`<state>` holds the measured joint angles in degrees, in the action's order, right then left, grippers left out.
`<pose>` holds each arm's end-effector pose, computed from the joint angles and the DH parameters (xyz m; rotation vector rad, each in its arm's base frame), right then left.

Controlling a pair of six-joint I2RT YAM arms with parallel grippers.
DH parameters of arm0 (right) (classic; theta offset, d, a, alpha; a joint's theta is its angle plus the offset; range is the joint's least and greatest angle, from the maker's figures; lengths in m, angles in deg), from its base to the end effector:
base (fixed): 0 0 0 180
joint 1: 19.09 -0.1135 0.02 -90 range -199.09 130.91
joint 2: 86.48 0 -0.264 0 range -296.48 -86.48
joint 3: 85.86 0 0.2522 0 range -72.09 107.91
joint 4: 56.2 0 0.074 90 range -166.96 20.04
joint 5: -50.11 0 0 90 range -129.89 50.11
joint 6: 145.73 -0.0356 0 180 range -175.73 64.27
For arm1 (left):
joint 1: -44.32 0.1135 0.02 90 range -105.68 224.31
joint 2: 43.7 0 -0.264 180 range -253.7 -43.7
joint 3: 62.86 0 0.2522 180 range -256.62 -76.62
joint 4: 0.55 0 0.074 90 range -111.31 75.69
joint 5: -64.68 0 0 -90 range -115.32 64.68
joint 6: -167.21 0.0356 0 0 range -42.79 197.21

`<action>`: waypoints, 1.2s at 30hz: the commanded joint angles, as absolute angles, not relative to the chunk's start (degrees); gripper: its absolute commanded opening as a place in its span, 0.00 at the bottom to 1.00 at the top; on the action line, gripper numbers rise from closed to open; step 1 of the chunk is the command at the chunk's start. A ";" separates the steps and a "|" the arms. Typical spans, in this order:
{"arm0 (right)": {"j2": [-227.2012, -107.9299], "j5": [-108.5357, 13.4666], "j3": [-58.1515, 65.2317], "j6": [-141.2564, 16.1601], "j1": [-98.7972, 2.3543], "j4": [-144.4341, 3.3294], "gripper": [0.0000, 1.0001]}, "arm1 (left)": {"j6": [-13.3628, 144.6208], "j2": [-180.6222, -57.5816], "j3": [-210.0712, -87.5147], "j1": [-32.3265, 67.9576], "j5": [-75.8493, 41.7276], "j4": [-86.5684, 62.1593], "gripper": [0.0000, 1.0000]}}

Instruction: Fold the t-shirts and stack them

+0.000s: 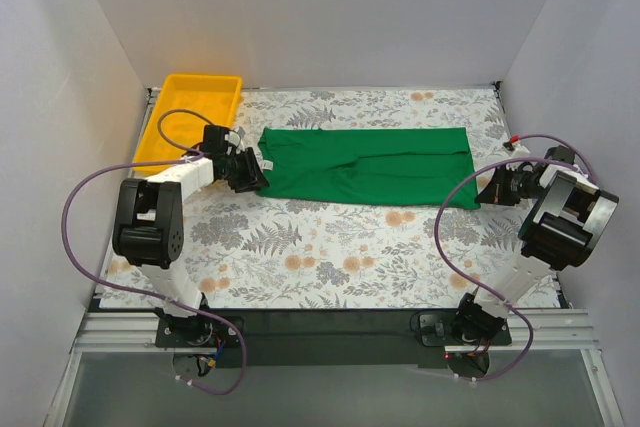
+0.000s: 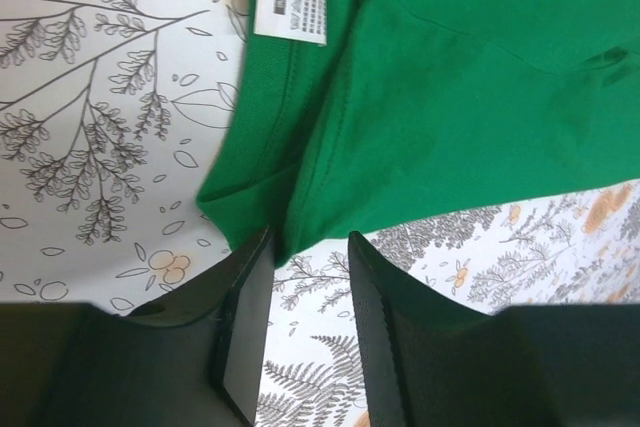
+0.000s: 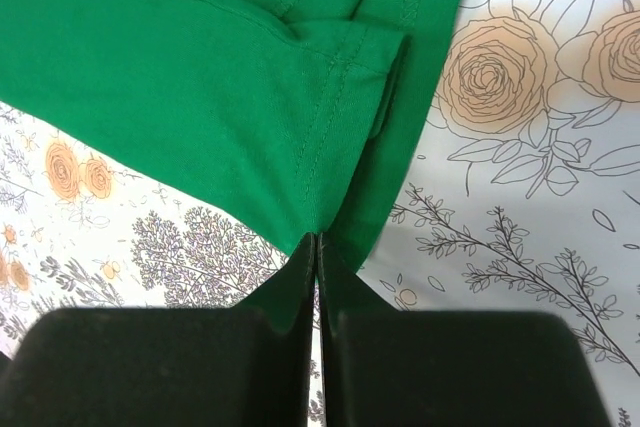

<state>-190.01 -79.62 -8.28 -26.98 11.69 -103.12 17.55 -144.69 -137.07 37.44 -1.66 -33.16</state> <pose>0.3024 -0.1536 0.1629 -0.0911 2.4851 0.5931 0.3455 -0.0561 0.1673 -1.0923 2.5597 -0.9037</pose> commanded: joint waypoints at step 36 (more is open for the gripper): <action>-179.22 -71.62 -9.34 -19.53 12.29 -104.67 0.39 | 16.83 -124.77 -132.09 37.64 -11.96 -26.53 0.47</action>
<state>-182.88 -72.12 -9.64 -21.91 12.76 -103.52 16.33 -134.06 -134.10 37.44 -8.11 -30.56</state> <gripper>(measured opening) 0.374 0.442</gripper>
